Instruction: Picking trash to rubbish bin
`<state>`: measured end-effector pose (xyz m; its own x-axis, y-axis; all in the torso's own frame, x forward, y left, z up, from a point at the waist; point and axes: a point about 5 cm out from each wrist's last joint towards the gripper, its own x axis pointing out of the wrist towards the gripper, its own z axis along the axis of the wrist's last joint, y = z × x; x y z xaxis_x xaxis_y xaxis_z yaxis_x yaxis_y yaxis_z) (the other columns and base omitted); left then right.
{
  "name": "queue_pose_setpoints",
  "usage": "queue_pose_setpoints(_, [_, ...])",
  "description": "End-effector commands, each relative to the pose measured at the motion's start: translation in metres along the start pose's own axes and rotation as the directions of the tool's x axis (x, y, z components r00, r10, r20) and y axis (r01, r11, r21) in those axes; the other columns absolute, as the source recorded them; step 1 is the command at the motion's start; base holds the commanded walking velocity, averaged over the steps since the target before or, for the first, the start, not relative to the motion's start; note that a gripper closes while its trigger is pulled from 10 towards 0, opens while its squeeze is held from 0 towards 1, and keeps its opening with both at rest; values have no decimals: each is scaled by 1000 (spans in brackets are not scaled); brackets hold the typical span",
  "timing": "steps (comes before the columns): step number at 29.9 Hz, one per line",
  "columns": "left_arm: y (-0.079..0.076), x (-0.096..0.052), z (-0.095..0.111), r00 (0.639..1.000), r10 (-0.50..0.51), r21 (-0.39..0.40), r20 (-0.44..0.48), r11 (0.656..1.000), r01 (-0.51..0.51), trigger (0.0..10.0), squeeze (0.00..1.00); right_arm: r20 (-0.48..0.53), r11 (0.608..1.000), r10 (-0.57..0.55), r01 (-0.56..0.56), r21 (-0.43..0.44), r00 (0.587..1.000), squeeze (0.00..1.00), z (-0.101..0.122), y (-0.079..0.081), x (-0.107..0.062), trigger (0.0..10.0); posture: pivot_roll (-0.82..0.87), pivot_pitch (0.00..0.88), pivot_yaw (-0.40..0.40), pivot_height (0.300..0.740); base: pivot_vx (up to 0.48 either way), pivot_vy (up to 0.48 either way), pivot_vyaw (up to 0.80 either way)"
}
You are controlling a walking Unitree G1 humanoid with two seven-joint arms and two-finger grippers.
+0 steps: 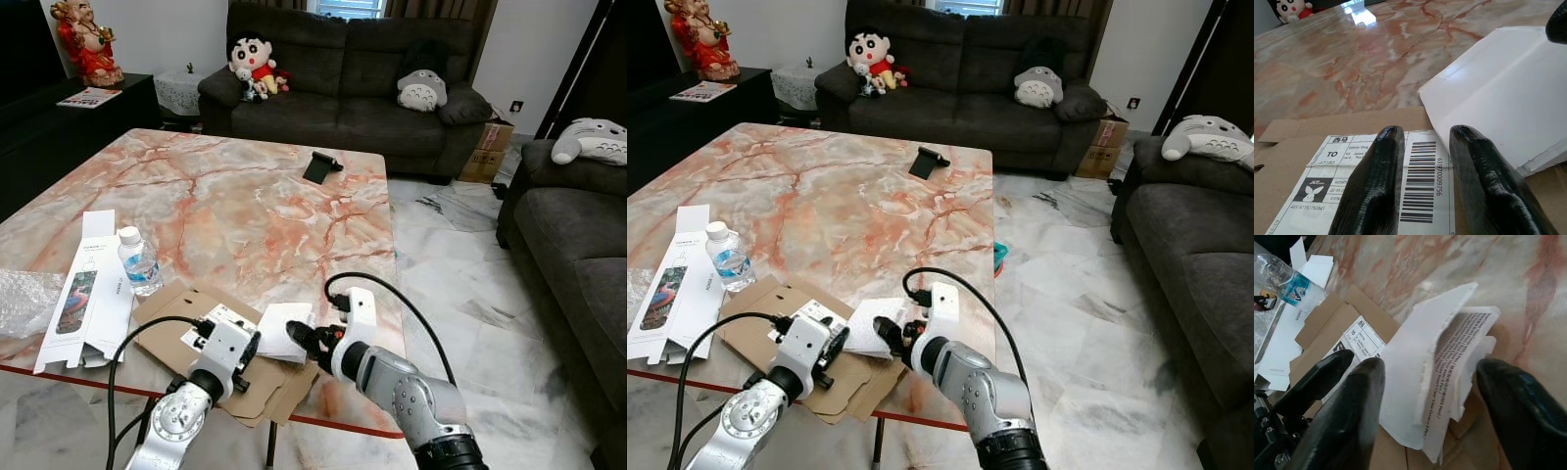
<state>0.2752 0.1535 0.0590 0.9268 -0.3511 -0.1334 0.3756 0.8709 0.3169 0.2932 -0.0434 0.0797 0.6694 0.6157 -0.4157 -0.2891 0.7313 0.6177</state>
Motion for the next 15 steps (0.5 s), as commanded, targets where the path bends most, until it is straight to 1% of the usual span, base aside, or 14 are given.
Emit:
queue_pose_setpoints(1, [-5, 0, 0, 1000, -27, 16, -9, 1000, 27, 10000, 0, -16, 997, 73, -72, 42, 997, 0, -13, 21, 7, 0, 178, 4, -75, 740, 0, 0, 0])
queue_pose_setpoints(3, [-5, 0, 0, 1000, -27, 17, -9, 999, 27, 10000, 0, -24, 998, 62, -62, 19, 998, 0, -14, 20, 7, 0, 178, 4, -75, 740, 0, 0, 0])
queue_pose_setpoints(4, [-5, 0, 0, 1000, -27, 18, -10, 999, 27, 10000, 0, -36, 999, 37, -38, -22, 999, 0, -17, 16, 8, 0, 182, 7, -77, 740, 0, 0, 0])
queue_pose_setpoints(5, [-5, 0, 0, 1000, -27, 18, -10, 999, 27, 10000, 0, -36, 999, 37, -38, -22, 999, 0, -17, 16, 8, 0, 182, 7, -77, 740, 0, 0, 0])
queue_pose_setpoints(6, [-5, 0, 0, 1000, -27, 18, -10, 999, 27, 10000, 0, -41, 999, 25, -27, -41, 999, 0, -18, 15, 8, 0, 182, 7, -77, 740, 0, 0, 0])
queue_pose_setpoints(7, [-5, 0, 0, 1000, -27, 19, -10, 999, 27, 10000, 0, -55, 995, -4, -1, -100, 998, 0, -21, 11, 8, 0, 182, 7, -77, 740, 0, 0, 0])
queue_pose_setpoints(12, [-5, 0, 0, 1000, -27, 20, -11, 999, 27, 10000, 0, -60, 995, -14, 8, -96, 998, 0, -24, 8, 8, 0, 182, 7, -77, 740, 0, 0, 0])
queue_pose_setpoints(15, [-5, 0, 0, 1000, -30, 26, -11, 999, 30, 10000, 0, -69, 995, -18, 11, -96, 997, 0, -28, 4, 7, 0, 182, 7, -77, 740, 0, 0, 0])
